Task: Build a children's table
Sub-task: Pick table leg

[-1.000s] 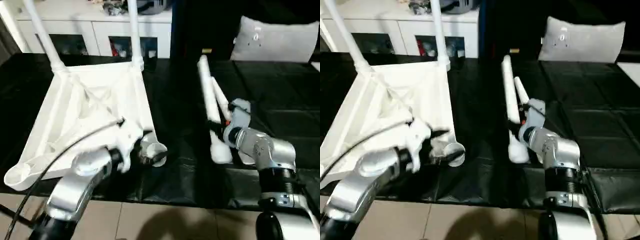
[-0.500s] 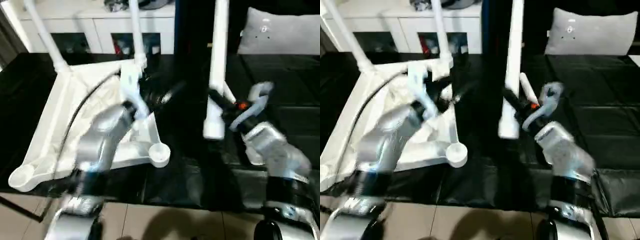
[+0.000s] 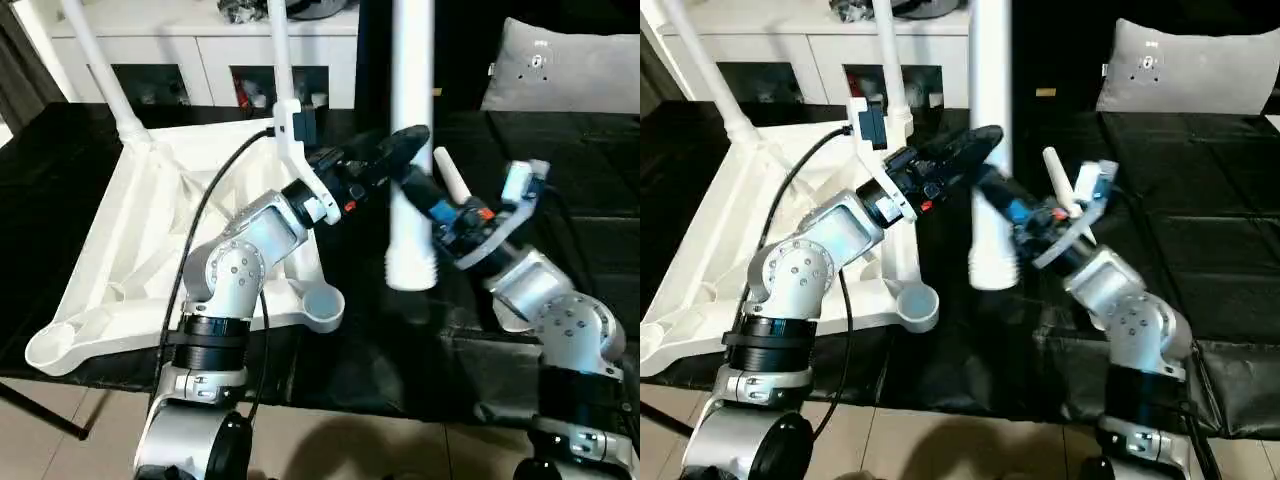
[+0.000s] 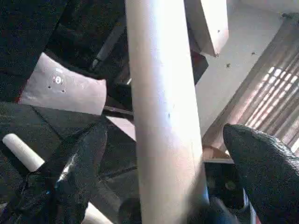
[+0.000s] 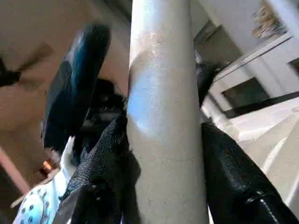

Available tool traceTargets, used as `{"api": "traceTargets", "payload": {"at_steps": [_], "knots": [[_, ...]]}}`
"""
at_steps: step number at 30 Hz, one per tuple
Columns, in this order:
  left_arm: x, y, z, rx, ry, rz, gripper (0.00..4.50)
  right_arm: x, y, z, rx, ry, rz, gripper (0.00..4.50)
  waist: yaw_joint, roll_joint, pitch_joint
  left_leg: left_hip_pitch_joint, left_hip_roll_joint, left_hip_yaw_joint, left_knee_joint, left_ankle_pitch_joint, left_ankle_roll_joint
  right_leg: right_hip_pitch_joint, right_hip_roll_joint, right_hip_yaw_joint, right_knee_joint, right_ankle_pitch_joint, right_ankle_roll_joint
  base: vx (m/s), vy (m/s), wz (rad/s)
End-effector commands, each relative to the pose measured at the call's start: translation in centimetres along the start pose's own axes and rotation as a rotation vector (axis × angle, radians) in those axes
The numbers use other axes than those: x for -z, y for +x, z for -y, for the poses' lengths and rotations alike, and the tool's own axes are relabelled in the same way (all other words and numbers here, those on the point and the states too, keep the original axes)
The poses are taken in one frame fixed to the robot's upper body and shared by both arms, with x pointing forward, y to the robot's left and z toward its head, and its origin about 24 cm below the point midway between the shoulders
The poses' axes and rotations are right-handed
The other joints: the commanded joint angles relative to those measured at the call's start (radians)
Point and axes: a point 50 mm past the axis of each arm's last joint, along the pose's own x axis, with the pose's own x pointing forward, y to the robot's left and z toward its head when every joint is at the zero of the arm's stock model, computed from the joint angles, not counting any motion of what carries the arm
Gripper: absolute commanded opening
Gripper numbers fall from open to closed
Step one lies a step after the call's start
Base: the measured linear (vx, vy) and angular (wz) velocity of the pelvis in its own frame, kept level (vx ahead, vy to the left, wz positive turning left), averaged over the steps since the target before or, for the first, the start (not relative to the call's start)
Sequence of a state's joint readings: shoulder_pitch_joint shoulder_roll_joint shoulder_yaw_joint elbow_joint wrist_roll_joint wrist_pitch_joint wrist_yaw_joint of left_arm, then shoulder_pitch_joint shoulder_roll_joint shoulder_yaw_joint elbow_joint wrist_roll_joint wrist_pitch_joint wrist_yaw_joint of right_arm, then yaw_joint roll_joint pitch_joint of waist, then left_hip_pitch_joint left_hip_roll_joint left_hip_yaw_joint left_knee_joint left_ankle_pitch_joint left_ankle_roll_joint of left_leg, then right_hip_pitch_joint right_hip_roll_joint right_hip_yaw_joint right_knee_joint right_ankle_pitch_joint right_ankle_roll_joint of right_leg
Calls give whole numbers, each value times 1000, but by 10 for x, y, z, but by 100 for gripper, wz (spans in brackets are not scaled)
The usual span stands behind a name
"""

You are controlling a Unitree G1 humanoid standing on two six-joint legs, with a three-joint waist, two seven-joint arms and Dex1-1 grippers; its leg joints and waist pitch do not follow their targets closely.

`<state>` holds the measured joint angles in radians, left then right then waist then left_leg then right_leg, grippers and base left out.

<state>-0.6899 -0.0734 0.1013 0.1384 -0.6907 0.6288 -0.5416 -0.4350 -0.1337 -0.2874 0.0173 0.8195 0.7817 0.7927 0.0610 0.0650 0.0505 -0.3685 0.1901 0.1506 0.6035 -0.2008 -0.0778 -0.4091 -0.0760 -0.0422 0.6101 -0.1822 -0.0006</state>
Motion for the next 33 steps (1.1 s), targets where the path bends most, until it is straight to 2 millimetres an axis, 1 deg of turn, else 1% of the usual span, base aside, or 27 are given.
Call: {"api": "traceTargets", "payload": {"at_steps": [1,2,4,5,6,7,8,9,10,11,12,13,14,15,16,17,18,20,22,23,24,25,26,27,29,31,33], "knots": [[-3,3,3,1,34,5,450,1,5,-5,-12,-60,-28,184,5,-20,-68,-8,10,9,-63,-69,48,67,-41,24,-80,-212,-185,0,0,0],[-4,3,2,-15,54,22,450,4,8,-4,16,-100,-49,184,5,-21,-68,-7,10,9,-64,-69,45,66,-40,24,-81,-212,-182,0,0,0],[-6,3,-6,-108,146,51,413,13,15,1,105,-238,-88,184,5,-22,-67,-10,12,8,-64,-70,29,66,-43,24,-81,-218,-167,0,0,0],[-6,3,-6,-110,148,51,413,13,16,1,107,-241,-88,184,3,-25,-66,-11,11,8,-65,-74,28,65,-43,24,-84,-224,-160,0,0,0],[-8,4,-9,-165,182,73,413,16,19,3,153,-284,-86,184,2,-23,-66,-9,10,9,-65,-78,26,66,-42,25,-83,-226,-157,0,0,0],[-12,6,-11,-257,247,113,399,21,26,5,216,-355,-61,184,2,-20,-65,-11,14,6,-67,-83,21,61,-45,25,-85,-234,-144,0,0,0],[-13,7,-11,-282,271,126,399,22,29,5,233,-366,-50,184,-1,-21,-66,-9,10,7,-66,-85,15,63,-42,24,-85,-233,-140,0,0,0],[-14,8,-11,-300,311,124,382,23,31,6,262,-400,-42,184,0,-21,-69,-10,12,5,-67,-84,15,64,-45,25,-83,-224,-138,0,0,0],[-14,8,-11,-343,456,112,369,26,36,8,296,-479,-41,183,2,-20,-70,-8,13,4,-67,-71,16,63,-43,25,-79,-195,-142,0,0,0],[-14,8,-11,-361,543,107,369,29,38,8,302,-517,-44,183,3,-11,-69,-10,15,1,-67,-72,18,60,-44,24,-80,-188,-138,0,0,0],[-13,8,-12,-382,537,124,370,32,41,9,319,-578,-50,183,0,-12,-71,-8,14,3,-65,-72,18,61,-42,24,-79,-172,-135,0,0,0],[-10,7,-13,-405,479,151,364,34,45,10,340,-630,-37,183,-2,-5,-72,-11,11,3,-62,-58,9,64,-42,24,-70,-111,-151,0,0,0],[-6,8,-14,-407,437,150,351,34,49,10,371,-646,4,183,-4,-4,-73,-10,10,5,-61,-53,9,63,-42,25,-69,-90,-161,0,0,0],[-6,8,-14,-407,437,150,336,34,49,10,371,-646,4,183,-4,-8,-75,-10,9,6,-60,-44,12,65,-42,27,-65,-46,-186,0,0,0],[-3,9,-14,-397,422,141,327,34,51,10,379,-656,17,183,-2,-7,-78,-10,8,5,-57,-30,25,67,-39,28,-58,9,-203,0,0,0],[-2,9,-14,-393,418,138,326,35,51,9,382,-666,19,183,-2,-4,-77,-11,9,3,-58,-27,31,67,-39,27,-55,28,-209,0,0,0],[0,9,-13,-391,412,139,318,35,52,9,389,-692,20,183,-2,-5,-77,-12,9,3,-57,-30,42,67,-38,25,-55,44,-216,0,0,0],[2,10,-13,-391,391,149,304,37,53,8,396,-740,24,183,-3,-5,-77,-12,11,4,-57,-46,56,68,-40,24,-57,24,-224,0,0,0],[3,11,-14,-397,382,159,281,38,53,7,400,-768,41,183,-4,-5,-75,-12,11,5,-58,-63,57,68,-41,25,-60,0,-224,0,0,0],[4,11,-14,-401,380,165,281,40,53,8,400,-780,46,183,-4,-5,-75,-12,11,5,-58,-67,59,68,-41,25,-60,-4,-224,0,0,0],[4,12,-14,-402,372,171,272,41,52,8,399,-797,47,183,-5,-11,-73,-13,11,6,-59,-77,62,67,-41,25,-62,-20,-223,0,0,0],[5,12,-14,-397,363,175,257,42,52,8,394,-807,43,183,-6,-9,-72,-13,11,6,-60,-84,61,68,-41,25,-62,-37,-222,0,0,0],[5,12,-13,-392,354,177,245,43,52,8,393,-815,40,183,-7,-14,-72,-13,11,7,-60,-87,62,68,-41,25,-64,-43,-220,0,0,0],[5,13,-13,-383,346,178,241,45,53,9,391,-826,36,183,-8,-13,-72,-13,12,6,-61,-88,64,68,-41,25,-63,-51,-221,0,0,0],[5,12,-12,-379,343,179,237,46,54,10,391,-835,35,183,-8,-16,-73,-12,12,7,-59,-84,68,66,-42,26,-63,-51,-224,0,0,0],[5,12,-13,-379,341,180,212,47,56,10,384,-845,31,183,-7,-16,-74,-12,12,7,-58,-74,78,67,-41,26,-60,-43,-227,0,0,0],[5,12,-13,-379,341,181,206,47,56,10,380,-850,31,183,-7,-15,-74,-12,13,7,-57,-62,86,66,-41,26,-58,-27,-232,0,0,0]]}}
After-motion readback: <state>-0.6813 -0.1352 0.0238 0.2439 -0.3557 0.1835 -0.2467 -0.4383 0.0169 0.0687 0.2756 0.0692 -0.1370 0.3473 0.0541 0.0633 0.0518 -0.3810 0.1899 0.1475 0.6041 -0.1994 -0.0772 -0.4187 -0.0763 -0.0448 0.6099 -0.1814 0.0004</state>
